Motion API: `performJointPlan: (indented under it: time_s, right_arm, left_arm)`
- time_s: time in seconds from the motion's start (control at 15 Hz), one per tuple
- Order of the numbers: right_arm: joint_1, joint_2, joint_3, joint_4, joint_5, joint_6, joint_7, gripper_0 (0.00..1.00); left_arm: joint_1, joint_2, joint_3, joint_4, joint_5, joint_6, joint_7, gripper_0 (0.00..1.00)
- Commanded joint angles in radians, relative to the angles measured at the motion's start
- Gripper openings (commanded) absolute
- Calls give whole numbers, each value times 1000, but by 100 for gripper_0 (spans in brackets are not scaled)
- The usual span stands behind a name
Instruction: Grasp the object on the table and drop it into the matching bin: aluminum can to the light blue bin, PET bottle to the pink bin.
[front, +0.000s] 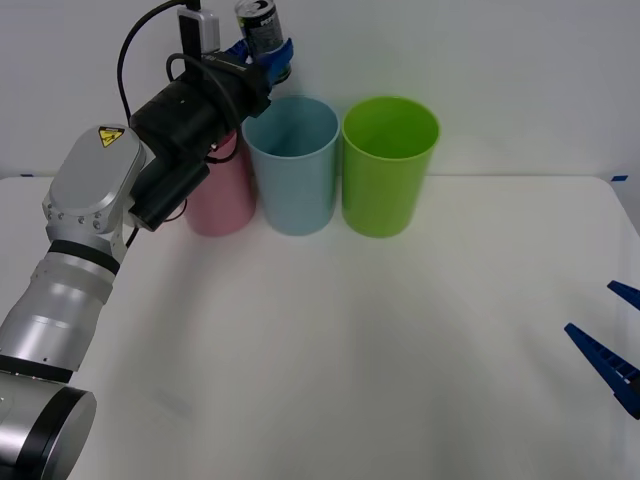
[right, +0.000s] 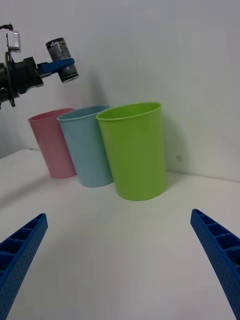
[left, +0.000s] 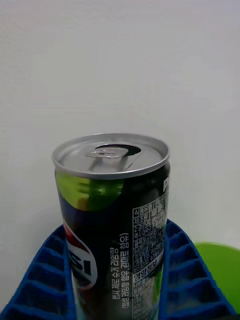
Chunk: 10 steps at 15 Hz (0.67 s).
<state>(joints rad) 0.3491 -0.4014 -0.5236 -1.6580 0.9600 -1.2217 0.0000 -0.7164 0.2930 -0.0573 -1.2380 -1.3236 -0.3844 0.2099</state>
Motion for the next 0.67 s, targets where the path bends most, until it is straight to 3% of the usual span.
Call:
performJointPlan:
  time_s: [0.07,0.67]
  right_arm:
    - [0,0,0,0,0,0,0,100]
    - [0,0,0,0,0,0,0,100]
  left_arm:
    - [0,0,-6,0,9,2,-4,100]
    - [2,0,-6,-1,32,-7,-6,100]
